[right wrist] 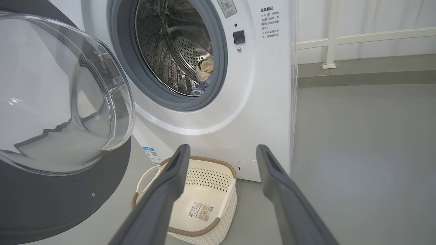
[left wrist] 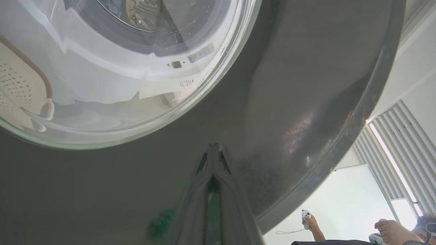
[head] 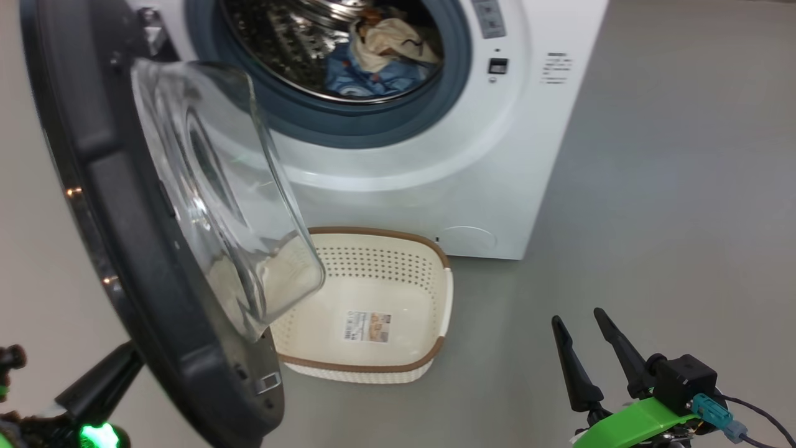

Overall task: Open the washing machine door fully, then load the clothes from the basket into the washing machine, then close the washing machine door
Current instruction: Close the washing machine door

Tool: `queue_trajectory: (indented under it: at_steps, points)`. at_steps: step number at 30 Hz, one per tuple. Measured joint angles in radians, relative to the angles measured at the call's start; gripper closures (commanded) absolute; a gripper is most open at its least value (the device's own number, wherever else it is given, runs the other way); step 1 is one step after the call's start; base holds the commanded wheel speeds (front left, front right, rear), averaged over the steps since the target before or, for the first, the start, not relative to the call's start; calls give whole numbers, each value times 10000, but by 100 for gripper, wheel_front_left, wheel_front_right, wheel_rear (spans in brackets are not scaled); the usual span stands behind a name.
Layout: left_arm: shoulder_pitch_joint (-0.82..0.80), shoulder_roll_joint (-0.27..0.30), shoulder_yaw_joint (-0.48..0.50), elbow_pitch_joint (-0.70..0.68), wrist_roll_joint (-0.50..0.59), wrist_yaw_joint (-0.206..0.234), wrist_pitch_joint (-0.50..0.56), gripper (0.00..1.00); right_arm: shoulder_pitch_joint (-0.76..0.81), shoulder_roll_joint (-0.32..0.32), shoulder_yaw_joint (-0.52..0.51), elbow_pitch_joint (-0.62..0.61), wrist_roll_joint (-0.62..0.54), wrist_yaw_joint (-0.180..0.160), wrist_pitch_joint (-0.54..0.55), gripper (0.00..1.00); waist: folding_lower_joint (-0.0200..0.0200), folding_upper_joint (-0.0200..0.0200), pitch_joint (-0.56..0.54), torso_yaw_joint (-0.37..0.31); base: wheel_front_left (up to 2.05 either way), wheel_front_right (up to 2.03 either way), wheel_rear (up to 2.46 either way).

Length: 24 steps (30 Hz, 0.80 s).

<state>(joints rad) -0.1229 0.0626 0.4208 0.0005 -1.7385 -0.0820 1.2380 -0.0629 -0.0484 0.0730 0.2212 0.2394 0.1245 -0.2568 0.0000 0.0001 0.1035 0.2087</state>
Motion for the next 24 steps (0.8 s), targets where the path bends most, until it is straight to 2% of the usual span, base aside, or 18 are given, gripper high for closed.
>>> queue_trajectory:
  at_steps: [7, 13, 21, 24]
  points:
    - [-10, -182, -756, -174, -176, -2, -493, 100, 1, 0, -13, -123, 29, 0, 0, 0, 0, -1, 53, -728, 0, 0, 0]
    - [-113, -253, -1417, -134, -96, -104, -1404, 100, 5, 2, -4, -192, 98, 0, 0, 0, -1, 0, 78, -1416, 0, 0, 0]
    - [-678, -261, -2441, 244, 364, -370, -3200, 100, 20, 2, -19, -378, 109, 0, 0, 0, 0, 0, 127, -2389, 0, 0, 0]
    - [-987, -297, -2667, 407, 838, -372, -3990, 100, 26, 2, 10, -431, 188, -2, -2, 0, 0, 0, 161, -2749, 0, 0, 0]
